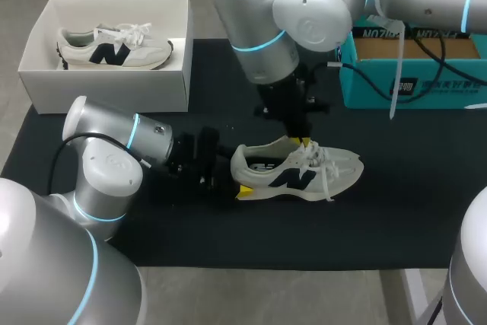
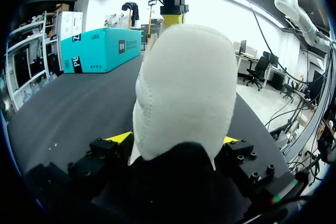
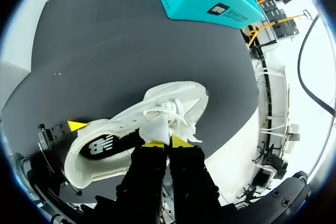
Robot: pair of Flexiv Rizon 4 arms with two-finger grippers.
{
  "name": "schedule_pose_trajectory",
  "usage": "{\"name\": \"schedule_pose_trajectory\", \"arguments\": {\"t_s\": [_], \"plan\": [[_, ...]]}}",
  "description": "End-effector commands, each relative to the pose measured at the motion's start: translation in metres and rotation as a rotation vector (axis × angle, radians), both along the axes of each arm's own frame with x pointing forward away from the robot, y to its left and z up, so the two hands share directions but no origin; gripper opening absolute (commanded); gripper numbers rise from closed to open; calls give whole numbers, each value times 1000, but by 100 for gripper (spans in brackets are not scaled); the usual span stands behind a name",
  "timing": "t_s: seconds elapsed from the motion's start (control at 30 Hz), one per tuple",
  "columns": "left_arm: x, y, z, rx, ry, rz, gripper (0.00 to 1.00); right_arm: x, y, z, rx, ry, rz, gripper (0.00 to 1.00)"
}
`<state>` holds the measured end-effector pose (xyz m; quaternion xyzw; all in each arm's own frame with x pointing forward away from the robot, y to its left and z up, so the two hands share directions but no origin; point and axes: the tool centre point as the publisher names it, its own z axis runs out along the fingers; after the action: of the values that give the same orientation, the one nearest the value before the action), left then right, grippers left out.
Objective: Take the shoe out of the shoebox, open the shoe tongue, remove and reinsert the insole, then place the shoe into the shoebox
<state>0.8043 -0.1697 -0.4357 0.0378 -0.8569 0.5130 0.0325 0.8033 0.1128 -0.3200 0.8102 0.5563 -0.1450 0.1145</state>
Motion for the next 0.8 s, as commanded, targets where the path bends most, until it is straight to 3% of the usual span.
{"name": "schedule_pose_trajectory", "arguments": {"t_s": [0.03,0.27,0.8], "plan": [[1,0,-1,3,0,1,0,-8,-29,9,20,-62,-147,0],[1,0,-1,3,0,1,0,-9,-57,7,-4,-48,-190,0],[1,0,-1,3,0,1,0,-10,-102,-35,-6,41,-259,0]]}}
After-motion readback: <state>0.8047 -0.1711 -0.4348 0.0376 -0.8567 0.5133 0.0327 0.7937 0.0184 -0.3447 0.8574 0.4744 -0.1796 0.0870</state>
